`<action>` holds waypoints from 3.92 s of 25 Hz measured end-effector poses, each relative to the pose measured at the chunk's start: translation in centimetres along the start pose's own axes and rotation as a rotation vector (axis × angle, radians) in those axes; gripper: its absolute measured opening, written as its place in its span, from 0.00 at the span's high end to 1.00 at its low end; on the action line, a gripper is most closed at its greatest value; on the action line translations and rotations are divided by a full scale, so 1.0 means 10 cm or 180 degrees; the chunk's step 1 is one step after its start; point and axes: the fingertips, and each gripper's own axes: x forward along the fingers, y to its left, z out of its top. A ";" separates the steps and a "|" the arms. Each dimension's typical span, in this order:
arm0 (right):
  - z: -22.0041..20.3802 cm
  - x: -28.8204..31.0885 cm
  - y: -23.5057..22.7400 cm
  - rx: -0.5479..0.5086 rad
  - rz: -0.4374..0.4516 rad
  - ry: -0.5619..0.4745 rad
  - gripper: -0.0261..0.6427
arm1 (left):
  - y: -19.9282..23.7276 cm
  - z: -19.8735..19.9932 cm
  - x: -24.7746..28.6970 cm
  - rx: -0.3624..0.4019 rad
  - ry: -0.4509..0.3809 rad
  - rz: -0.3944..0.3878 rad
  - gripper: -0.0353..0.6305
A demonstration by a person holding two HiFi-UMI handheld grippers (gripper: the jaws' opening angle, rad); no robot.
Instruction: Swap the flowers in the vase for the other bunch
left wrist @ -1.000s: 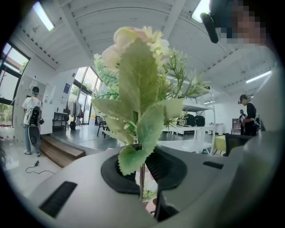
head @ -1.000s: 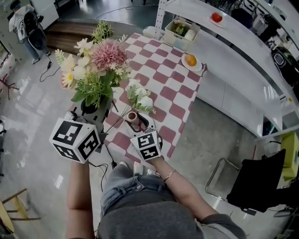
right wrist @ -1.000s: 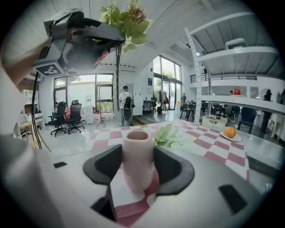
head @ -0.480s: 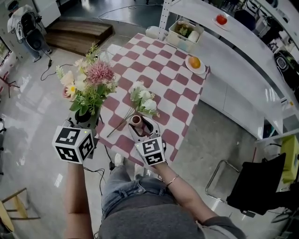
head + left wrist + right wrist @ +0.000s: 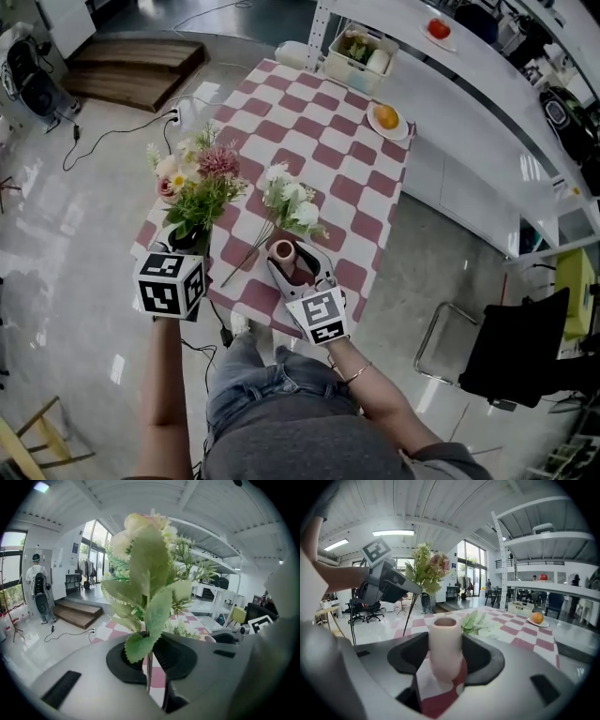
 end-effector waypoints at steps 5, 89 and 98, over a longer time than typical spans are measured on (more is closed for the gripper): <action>0.01 0.02 0.01 0.0030 -0.0076 -0.0005 0.61 | 0.02 -0.10 0.27 0.0016 0.0198 -0.0193 0.88; -0.02 0.04 -0.01 0.0245 -0.0461 0.0022 0.61 | -1.00 -0.80 1.39 0.0510 0.1365 -0.1425 0.61; -0.02 0.05 -0.02 0.0248 -0.0457 0.0016 0.61 | -1.03 -0.97 1.51 0.0588 0.1588 -0.1480 0.69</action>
